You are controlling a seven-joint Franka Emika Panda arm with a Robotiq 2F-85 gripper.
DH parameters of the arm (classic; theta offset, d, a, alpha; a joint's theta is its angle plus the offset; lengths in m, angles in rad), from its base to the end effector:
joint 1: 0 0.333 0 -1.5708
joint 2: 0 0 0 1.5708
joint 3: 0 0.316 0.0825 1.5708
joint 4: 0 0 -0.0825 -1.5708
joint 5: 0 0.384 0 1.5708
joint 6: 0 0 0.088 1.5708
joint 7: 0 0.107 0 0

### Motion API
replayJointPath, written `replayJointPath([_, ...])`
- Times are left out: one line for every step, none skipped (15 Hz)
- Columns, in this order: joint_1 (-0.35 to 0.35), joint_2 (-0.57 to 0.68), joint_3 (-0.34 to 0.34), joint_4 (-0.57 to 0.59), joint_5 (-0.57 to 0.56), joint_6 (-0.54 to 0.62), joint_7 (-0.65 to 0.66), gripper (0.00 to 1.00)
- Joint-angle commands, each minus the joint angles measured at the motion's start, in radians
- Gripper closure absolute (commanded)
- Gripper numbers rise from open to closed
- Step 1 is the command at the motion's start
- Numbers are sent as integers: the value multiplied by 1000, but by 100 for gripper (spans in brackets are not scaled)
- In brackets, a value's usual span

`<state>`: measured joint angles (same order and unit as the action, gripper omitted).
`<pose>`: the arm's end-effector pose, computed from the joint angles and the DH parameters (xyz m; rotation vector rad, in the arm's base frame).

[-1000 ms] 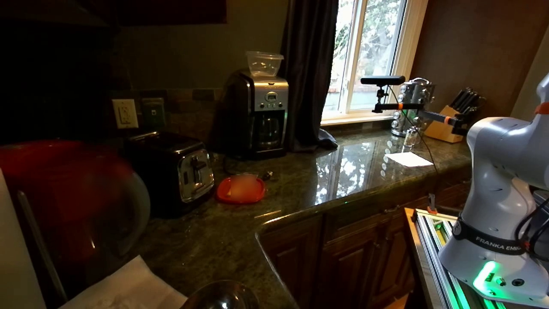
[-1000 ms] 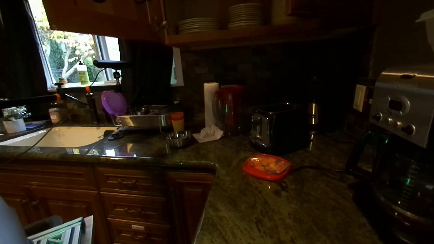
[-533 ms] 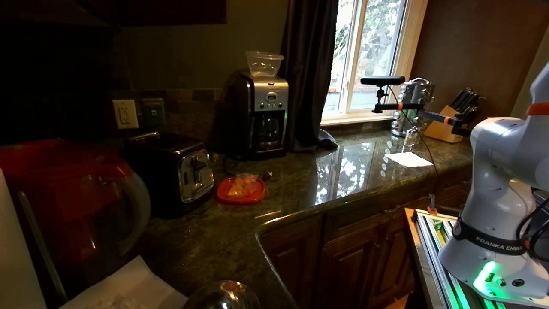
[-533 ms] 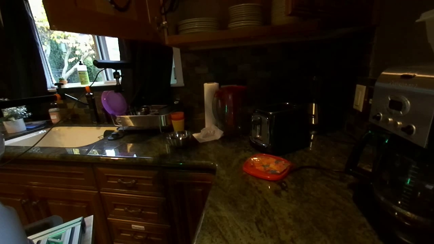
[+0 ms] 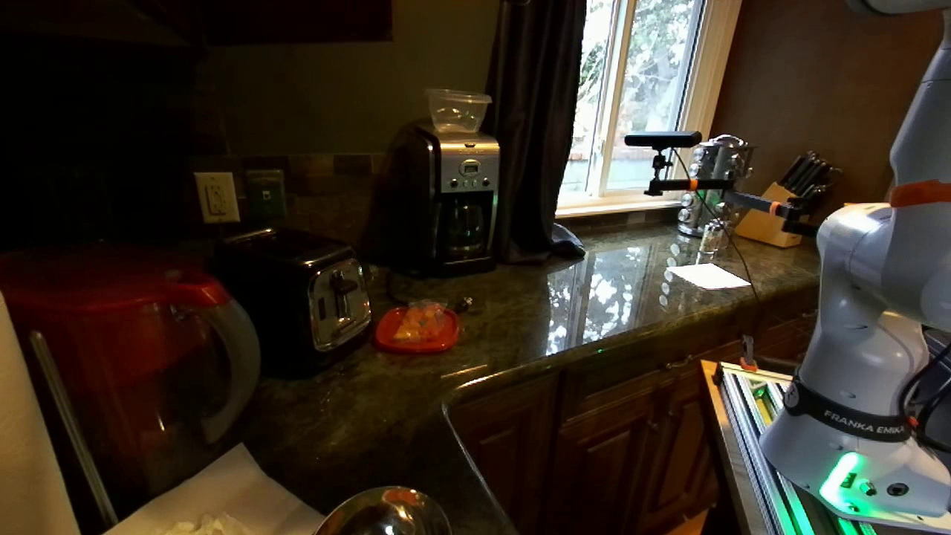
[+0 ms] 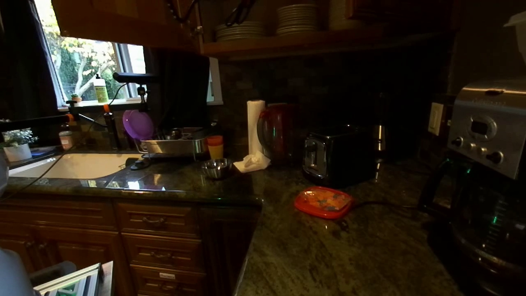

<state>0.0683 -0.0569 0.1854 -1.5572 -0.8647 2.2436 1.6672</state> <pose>0.5644 0.1281 0.7530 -2.2212 1.3878 -1.5954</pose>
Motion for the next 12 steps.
replayJointPath([14,59,-11,62,-68,-16,8,0])
replayJointPath([12,84,-17,91,-81,-20,-5,0])
replayJointPath([11,110,-24,122,-98,-24,-16,0])
replayJointPath([13,132,-33,148,-102,-21,-25,0])
replayJointPath([15,156,-44,179,-118,-25,-32,0])
replayJointPath([19,177,-54,206,-142,-45,-34,0])
replayJointPath([24,198,-67,239,-173,-94,-22,0])
replayJointPath([28,215,-82,265,-213,-138,-2,0])
replayJointPath([33,233,-93,292,-238,-189,4,0])
replayJointPath([34,253,-105,323,-249,-237,6,0])
replayJointPath([15,268,-92,343,-256,-265,10,0])
replayJointPath([15,288,-98,376,-258,-310,13,0])
